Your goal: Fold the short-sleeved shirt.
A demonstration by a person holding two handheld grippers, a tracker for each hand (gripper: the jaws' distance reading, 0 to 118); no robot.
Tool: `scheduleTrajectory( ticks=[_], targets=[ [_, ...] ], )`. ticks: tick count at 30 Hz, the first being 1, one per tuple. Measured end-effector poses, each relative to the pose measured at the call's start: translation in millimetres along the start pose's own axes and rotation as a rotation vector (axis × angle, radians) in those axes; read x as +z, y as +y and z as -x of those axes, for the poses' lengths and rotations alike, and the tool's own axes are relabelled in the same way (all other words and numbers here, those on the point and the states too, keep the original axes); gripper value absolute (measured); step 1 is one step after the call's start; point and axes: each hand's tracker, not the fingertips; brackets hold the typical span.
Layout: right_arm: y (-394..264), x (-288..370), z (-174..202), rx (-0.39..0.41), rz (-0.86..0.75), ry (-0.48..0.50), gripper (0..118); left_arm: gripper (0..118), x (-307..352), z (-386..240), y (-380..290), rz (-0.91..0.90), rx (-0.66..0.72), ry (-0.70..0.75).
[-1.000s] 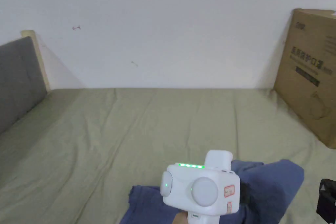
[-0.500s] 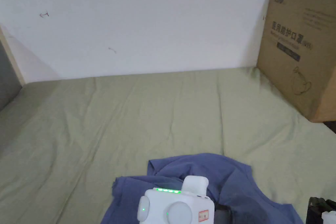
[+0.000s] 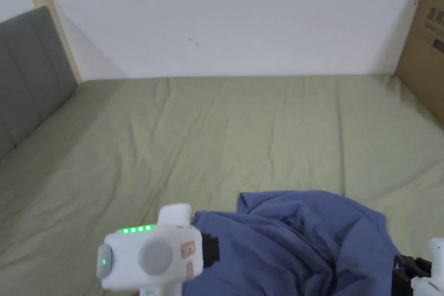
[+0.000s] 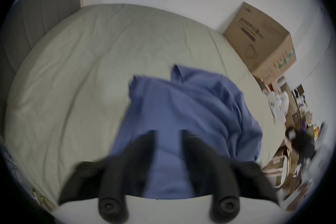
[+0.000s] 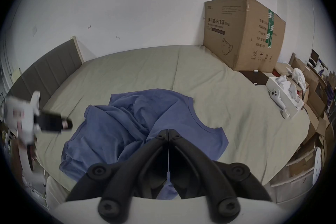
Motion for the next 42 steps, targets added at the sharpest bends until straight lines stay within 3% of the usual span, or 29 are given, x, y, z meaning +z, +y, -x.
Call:
scheduleTrajectory(
  ticks=[1, 5, 9, 10, 13, 15, 16, 18, 19, 22, 26, 28, 30, 31, 32, 33, 37, 42],
  targets=[
    [0.3, -2.9, 1.0, 0.007, 0.003, -0.003, 1, 113, -6.0, 6.8, 15.5, -0.027, 0.011, 0.012],
    [-0.3, -21.3, -2.0, 0.016, 0.037, -0.013, 1, 109, -54.0, 34.4, 90.6, 0.016, 0.091, 0.099],
    [-1.5, -36.6, -3.5, 0.012, 0.074, -0.026, 1, 107, -126.8, 51.2, 120.9, 0.159, 0.138, 0.154],
    [-1.6, -37.9, -2.1, 0.012, 0.08, -0.03, 1, 103, -141.6, 51.6, 121.0, 0.215, 0.127, 0.177],
    [-1.8, -47.2, -6.8, 0.012, 0.099, -0.039, 1, 72, -177.8, 42.8, 96.9, 0.346, 0.062, 0.198],
    [-2.4, -50.8, -7.8, 0.007, 0.115, -0.047, 1, 71, -170.3, 24.0, 85.2, 0.21, -0.078, 0.275],
    [-3.2, -51.9, -9.2, 0.002, 0.119, -0.051, 1, 62, -160.8, 18.6, 78.4, 0.198, -0.05, 0.293],
    [-5.5, -53.2, -12.7, -0.015, 0.126, -0.049, 1, 31, -156.5, 6.9, 74.8, 0.201, -0.107, 0.321],
    [-6.1, -54.0, -13.6, -0.021, 0.133, -0.049, 1, 8, -157.4, 3.9, 72.6, 0.194, -0.127, 0.339],
    [-6.9, -52.8, -15.9, -0.031, 0.136, -0.049, 1, 7, -157.6, 7.0, 71.8, 0.202, -0.149, 0.335],
    [11.4, -57.6, -23.8, -0.024, 0.124, -0.015, 1, 7, -128.1, 17.0, 88.9, 0.17, -0.051, 0.247],
    [33.9, -67.9, -27.6, -0.022, 0.103, 0.063, 1, 6, -106.5, 16.6, 96.2, 0.12, -0.084, 0.201],
    [71.8, -94.2, -31.8, -0.002, 0.132, 0.207, 1, 6, -79.9, 15.4, 101.9, 0.075, -0.086, 0.153],
    [88.0, -107.4, -29.2, 0.032, 0.155, 0.267, 7, 6, -70.0, 16.0, 103.7, 0.052, -0.08, 0.136],
    [107.6, -128.4, -24.6, 0.072, 0.183, 0.319, 25, 6, -59.2, 14.8, 106.1, 0.027, -0.069, 0.113],
    [125.2, -151.9, -17.0, 0.104, 0.197, 0.337, 58, 6, -50.2, 16.3, 107.0, 0.019, -0.067, 0.1],
    [161.1, -263.4, 12.7, 0.228, 0.357, 0.288, 100, 6, -31.5, 18.0, 103.3, -0.006, -0.092, 0.098],
    [122.3, -370.5, 45.0, 0.485, 0.673, 0.11, 96, 6, -30.4, 28.7, 98.7, 0.002, -0.076, 0.091]
  ],
)
